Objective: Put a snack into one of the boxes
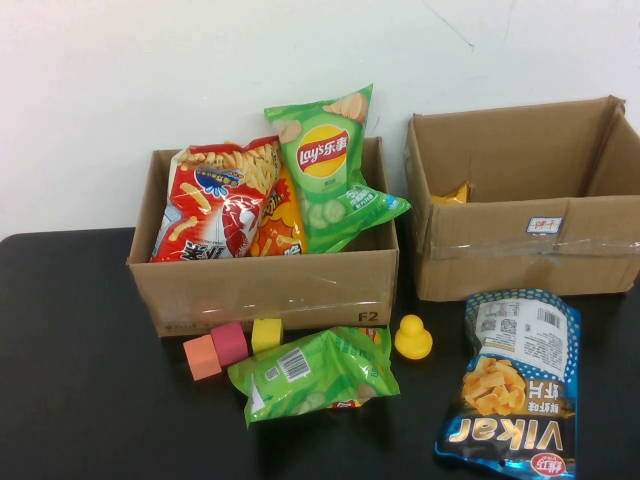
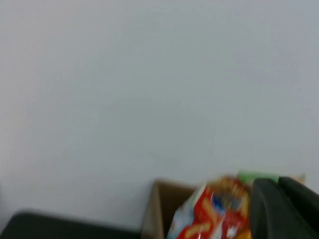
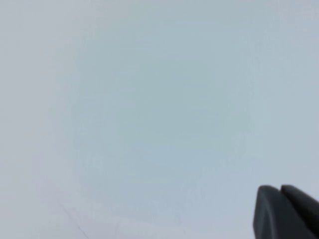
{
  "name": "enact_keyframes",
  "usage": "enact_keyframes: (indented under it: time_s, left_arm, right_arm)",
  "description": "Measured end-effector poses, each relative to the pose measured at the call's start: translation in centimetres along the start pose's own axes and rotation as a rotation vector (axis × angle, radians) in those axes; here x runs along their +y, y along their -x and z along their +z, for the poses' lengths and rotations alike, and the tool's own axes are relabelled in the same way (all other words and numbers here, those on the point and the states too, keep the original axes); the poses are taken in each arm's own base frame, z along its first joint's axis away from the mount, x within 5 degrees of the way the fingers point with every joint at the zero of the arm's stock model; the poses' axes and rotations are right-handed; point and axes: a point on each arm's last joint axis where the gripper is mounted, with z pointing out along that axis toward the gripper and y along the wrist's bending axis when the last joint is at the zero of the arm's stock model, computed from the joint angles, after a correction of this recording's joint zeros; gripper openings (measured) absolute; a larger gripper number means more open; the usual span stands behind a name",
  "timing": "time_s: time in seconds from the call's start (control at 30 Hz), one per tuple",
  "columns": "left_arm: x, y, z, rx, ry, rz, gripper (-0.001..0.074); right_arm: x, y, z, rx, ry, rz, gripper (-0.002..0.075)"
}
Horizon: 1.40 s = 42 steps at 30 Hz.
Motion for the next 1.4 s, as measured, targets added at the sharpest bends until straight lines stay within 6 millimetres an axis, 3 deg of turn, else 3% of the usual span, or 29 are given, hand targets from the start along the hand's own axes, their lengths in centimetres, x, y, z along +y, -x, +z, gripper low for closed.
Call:
enact_keyframes:
  time_s: [0.2, 0.53, 0.73, 0.87, 1.1, 1.27, 1.4]
  left_arm:
    - [0.9, -2.5, 1.1, 0.158, 0.063, 0.0, -0.0001]
    - [2.1, -6.2, 1.4, 0.241, 0.089, -0.063, -0.0001]
    - [2.0, -5.9, 1.6, 0.311, 0.115, -0.059, -0.0001]
    - [1.5, -5.0, 2.3, 0.522, 0.135, 0.087, -0.0001]
    - [-0.6, -4.2, 5.9, 0.907, -0.011, 0.21, -0.0001]
    - [-1.2, -6.9, 9.9, 1.046, -0.183, 0.241, -0.0001]
    - [-1.3, -9.6, 13.3, 1.07, -0.3, 0.236, -0.0001]
  right_arm:
    - [0.0, -0.6, 0.0, 0.064, -0.004, 0.03, 0.0]
    - [0.0, -2.3, 0.4, 0.236, -0.024, 0.168, 0.0]
    - [0.0, -4.1, 1.5, 0.408, -0.042, 0.245, 0.0]
    - [0.1, -5.2, 2.5, 0.556, -0.061, 0.278, 0.0]
    - [0.2, -8.9, 4.5, 0.933, -0.086, 0.268, 0.0]
    - [0.7, -12.4, 5.8, 1.135, -0.091, 0.275, 0.0]
    - [0.9, -13.4, 6.3, 1.153, -0.096, 0.307, 0.0]
